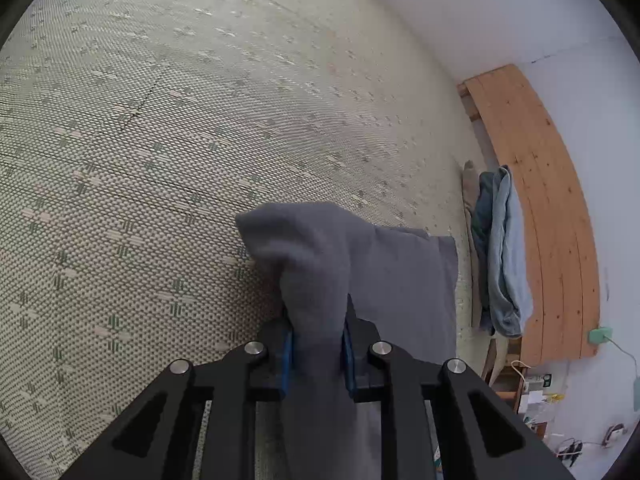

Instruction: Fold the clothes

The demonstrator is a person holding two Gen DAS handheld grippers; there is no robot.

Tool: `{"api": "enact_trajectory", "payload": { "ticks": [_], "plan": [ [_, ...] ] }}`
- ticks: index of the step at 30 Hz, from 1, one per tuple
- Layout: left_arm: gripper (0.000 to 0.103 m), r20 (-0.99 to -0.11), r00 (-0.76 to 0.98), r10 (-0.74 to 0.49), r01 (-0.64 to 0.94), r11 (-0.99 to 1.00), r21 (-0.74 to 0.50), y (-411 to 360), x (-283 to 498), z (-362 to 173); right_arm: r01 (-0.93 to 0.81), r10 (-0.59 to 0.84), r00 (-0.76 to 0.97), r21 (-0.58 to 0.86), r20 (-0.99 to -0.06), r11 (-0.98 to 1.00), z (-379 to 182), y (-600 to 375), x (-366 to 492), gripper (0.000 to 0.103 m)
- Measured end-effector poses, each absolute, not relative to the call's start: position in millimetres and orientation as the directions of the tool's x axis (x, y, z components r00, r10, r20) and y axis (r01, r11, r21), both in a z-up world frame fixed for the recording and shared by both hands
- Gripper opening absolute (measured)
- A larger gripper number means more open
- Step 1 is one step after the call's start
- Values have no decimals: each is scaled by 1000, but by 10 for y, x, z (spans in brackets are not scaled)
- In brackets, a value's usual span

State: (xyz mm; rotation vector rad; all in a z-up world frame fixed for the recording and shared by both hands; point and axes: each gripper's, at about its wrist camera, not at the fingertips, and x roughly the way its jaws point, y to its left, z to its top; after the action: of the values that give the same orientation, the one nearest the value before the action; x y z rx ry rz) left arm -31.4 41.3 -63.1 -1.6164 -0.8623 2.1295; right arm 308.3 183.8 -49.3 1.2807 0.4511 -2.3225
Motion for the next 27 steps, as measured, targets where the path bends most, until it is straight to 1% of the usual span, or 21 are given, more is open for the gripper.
{"api": "enact_trajectory", "payload": {
  "ticks": [2,4,7,8,9,10,11,12,13,15,17,19,21,23,24,25,26,27],
  "plan": [
    [22,-741,-292,605,119,-745,-656,365,-338,-668,533,-238,-449,-45,-861,-845,-507,1851,3100,1],
    [28,-736,-283,615,136,-734,-666,315,-333,-681,534,-257,-441,-22,-860,-845,-492,1872,3142,2],
    [33,-767,-305,565,95,-783,-615,336,-298,-556,523,-310,-471,22,-826,-852,-321,1980,3134,2],
    [34,-778,-314,543,74,-804,-591,354,-281,-495,514,-324,-482,37,-814,-857,-265,2026,3116,6],
    [38,-787,-337,517,46,-826,-562,364,-250,-410,496,-332,-504,48,-798,-867,-176,2098,3067,10],
    [46,-794,-360,490,20,-847,-532,375,-219,-326,475,-326,-523,49,-787,-879,-124,2180,2987,24],
    [51,-799,-384,464,-5,-866,-500,385,-189,-242,453,-319,-541,49,-778,-890,-79,2262,2902,39],
    [63,-792,-409,453,-21,-873,-488,384,-195,-178,431,-310,-560,50,-768,-901,-35,2344,2817,43],
    [73,-785,-434,442,-36,-879,-475,382,-199,-113,409,-302,-577,51,-759,-911,10,2426,2732,44],
    [82,-758,-477,444,-66,-879,-473,383,-140,61,359,-276,-606,53,-746,-932,81,2603,2534,44],
    [82,-723,-490,488,-123,-859,-496,550,-116,142,312,-267,-616,82,-741,-947,123,2796,2319,44],
    [82,-704,-467,536,-183,-837,-516,650,-56,167,263,-275,-634,133,-723,-955,144,2972,2043,44],
    [82,-703,-428,568,-253,-822,-511,812,6,143,228,-265,-641,150,-720,-962,123,3102,1798,44],
    [78,-719,-386,579,-305,-815,-492,957,37,66,215,-292,-617,201,-731,-956,46,3187,1553,45],
    [69,-732,-371,571,-312,-819,-481,993,42,13,213,-306,-601,221,-738,-952,-14,3200,1415,45],
    [55,-747,-356,562,-319,-824,-468,1029,47,-40,219,-317,-592,231,-741,-948,-35,3212,1343,45],
    [48,-780,-361,511,-317,-854,-413,1060,23,-116,229,-324,-578,233,-749,-945,-95,3199,1264,45],
    [33,-810,-365,459,-314,-880,-357,1090,-2,-191,239,-330,-562,233,-759,-943,-162,3181,1182,44]
  ]
}}
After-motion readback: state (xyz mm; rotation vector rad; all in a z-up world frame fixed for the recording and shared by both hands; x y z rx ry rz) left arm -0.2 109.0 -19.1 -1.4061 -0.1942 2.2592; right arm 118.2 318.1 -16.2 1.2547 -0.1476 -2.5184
